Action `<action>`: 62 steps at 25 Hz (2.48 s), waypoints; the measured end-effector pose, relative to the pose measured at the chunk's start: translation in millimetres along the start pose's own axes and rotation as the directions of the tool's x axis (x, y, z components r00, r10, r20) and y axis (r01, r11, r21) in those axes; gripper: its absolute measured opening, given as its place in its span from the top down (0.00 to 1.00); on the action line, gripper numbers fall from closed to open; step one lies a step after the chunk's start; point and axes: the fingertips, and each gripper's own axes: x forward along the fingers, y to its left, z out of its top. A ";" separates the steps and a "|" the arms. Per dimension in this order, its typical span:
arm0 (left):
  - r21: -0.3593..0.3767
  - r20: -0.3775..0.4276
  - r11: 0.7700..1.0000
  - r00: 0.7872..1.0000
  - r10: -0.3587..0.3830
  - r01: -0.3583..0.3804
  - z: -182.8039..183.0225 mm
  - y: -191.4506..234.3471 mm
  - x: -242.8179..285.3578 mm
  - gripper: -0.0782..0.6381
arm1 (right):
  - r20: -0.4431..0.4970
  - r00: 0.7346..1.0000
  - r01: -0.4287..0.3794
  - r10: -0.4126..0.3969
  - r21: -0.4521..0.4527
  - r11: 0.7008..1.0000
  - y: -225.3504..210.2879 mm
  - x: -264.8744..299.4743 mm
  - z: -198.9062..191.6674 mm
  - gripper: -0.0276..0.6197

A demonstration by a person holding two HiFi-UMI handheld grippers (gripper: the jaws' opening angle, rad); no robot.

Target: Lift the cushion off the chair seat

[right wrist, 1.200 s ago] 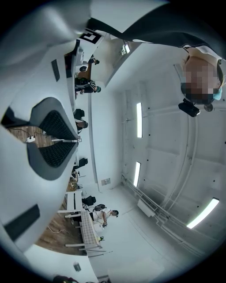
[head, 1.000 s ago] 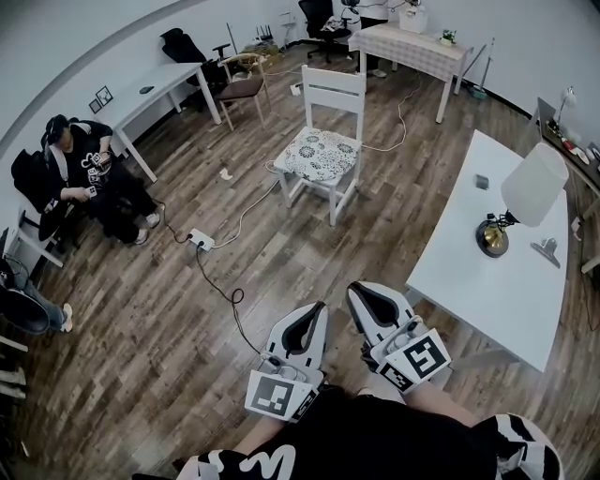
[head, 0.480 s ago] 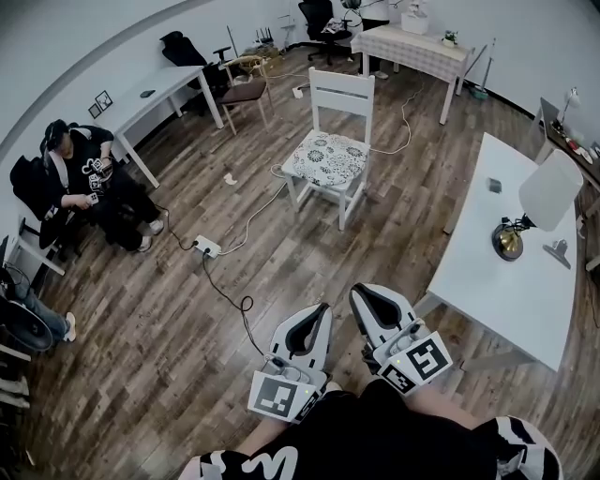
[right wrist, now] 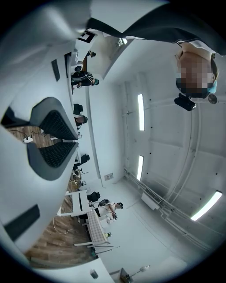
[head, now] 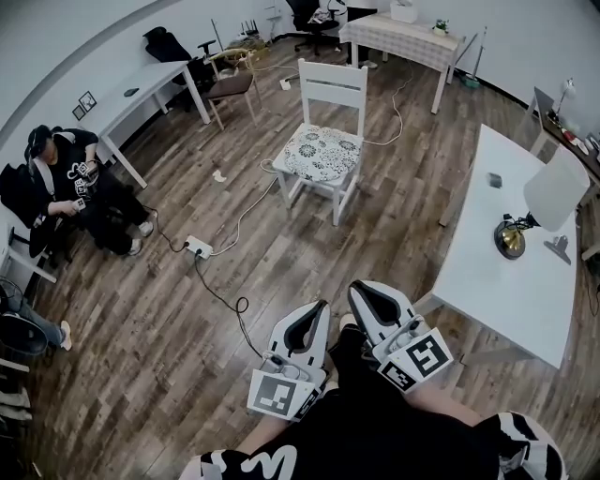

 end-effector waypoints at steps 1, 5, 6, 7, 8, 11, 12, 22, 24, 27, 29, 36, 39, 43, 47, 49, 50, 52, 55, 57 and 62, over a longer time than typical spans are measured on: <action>0.001 -0.003 1.000 1.000 0.001 -0.001 -0.9 4.7 5.0 0.89 | -0.001 1.000 -0.001 0.001 0.004 1.000 -4.2 5.8 -1.3 0.91; 0.007 -0.012 1.000 1.000 0.015 -0.015 -4.9 29.0 30.9 0.89 | 0.003 1.000 -0.024 0.024 0.004 1.000 -23.8 36.8 -1.8 0.91; 0.009 -0.011 1.000 1.000 0.018 -0.018 -5.4 35.5 39.3 0.89 | 0.004 1.000 -0.031 0.031 0.002 1.000 -29.9 45.6 -1.4 0.91; 0.010 -0.010 1.000 1.000 0.021 -0.021 -5.5 42.0 48.7 0.89 | 0.005 0.999 -0.037 0.037 0.001 0.999 -36.8 54.5 -0.8 0.91; 0.010 -0.008 1.000 1.000 0.023 -0.023 -5.3 48.4 58.8 0.89 | 0.005 0.999 -0.042 0.042 0.000 0.999 -44.5 63.2 0.2 0.91; 0.014 -0.001 1.000 1.000 0.028 -0.028 -3.4 65.8 90.9 0.89 | 0.008 0.999 -0.051 0.052 -0.006 0.999 -69.7 88.0 5.3 0.91; 0.015 0.001 0.999 1.000 0.029 -0.029 -2.2 71.0 101.4 0.89 | 0.009 0.998 -0.054 0.054 -0.007 0.999 -78.4 96.2 7.6 0.91; 0.019 0.008 0.999 0.999 0.043 -0.043 -3.6 114.3 199.5 0.89 | 0.008 0.998 -0.066 0.067 -0.011 0.998 -166.7 157.8 17.1 0.91; 0.021 0.011 0.999 0.999 0.043 -0.043 -5.2 117.0 216.0 0.89 | 0.009 0.998 -0.064 0.064 -0.011 0.998 -183.1 164.2 18.0 0.91; 0.024 0.006 0.999 0.999 0.045 -0.045 -11.0 120.0 235.2 0.89 | 0.005 0.998 -0.063 0.063 -0.004 0.998 -202.4 170.5 15.4 0.91; 0.025 -0.003 0.999 0.999 0.043 -0.043 -14.1 120.6 244.8 0.89 | 0.002 0.998 -0.059 0.059 0.006 0.998 -212.5 173.3 13.6 0.91; 0.021 -0.036 0.999 0.999 0.029 -0.028 -24.2 120.6 267.4 0.89 | -0.002 0.998 -0.059 0.059 0.023 0.998 -234.2 181.2 11.4 0.91; 0.021 -0.035 1.000 0.999 0.018 -0.017 -23.4 121.2 276.1 0.89 | -0.004 0.998 -0.055 0.055 0.023 0.998 -241.2 183.1 11.2 0.91; 0.021 -0.025 1.000 0.999 0.021 -0.021 -15.7 125.4 281.6 0.89 | 0.003 0.999 -0.050 0.050 0.025 0.998 -245.2 185.9 16.3 0.91; 0.020 -0.041 0.999 0.999 0.026 -0.025 -17.0 127.8 279.6 0.89 | 0.000 0.999 -0.052 0.052 0.030 0.998 -244.8 190.0 15.2 0.91; 0.021 -0.041 0.999 0.999 0.034 -0.034 -17.2 130.2 277.3 0.89 | -0.001 0.998 -0.059 0.059 0.032 0.998 -242.1 191.7 13.7 0.91; 0.022 -0.040 0.999 0.998 0.038 -0.037 -17.3 131.7 276.7 0.89 | 0.000 0.998 -0.062 0.062 0.033 0.998 -241.1 192.5 13.0 0.91; 0.021 -0.038 0.999 0.998 0.040 -0.039 -18.0 135.0 278.4 0.89 | 0.001 0.998 -0.064 0.064 0.032 0.997 -241.6 194.9 11.9 0.91; 0.018 -0.034 0.999 0.999 0.036 -0.035 -19.1 139.4 284.9 0.89 | -0.003 0.998 -0.060 0.060 0.026 0.998 -247.1 199.5 11.0 0.91; 0.017 -0.033 0.999 0.999 0.030 -0.030 -19.6 143.4 289.6 0.89 | -0.002 0.999 -0.052 0.052 0.024 0.998 -251.7 203.6 10.3 0.91; 0.012 -0.037 1.000 0.999 0.011 -0.010 -24.0 157.2 303.4 0.89 | -0.008 0.999 -0.035 0.036 0.021 0.999 -262.8 218.1 4.9 0.91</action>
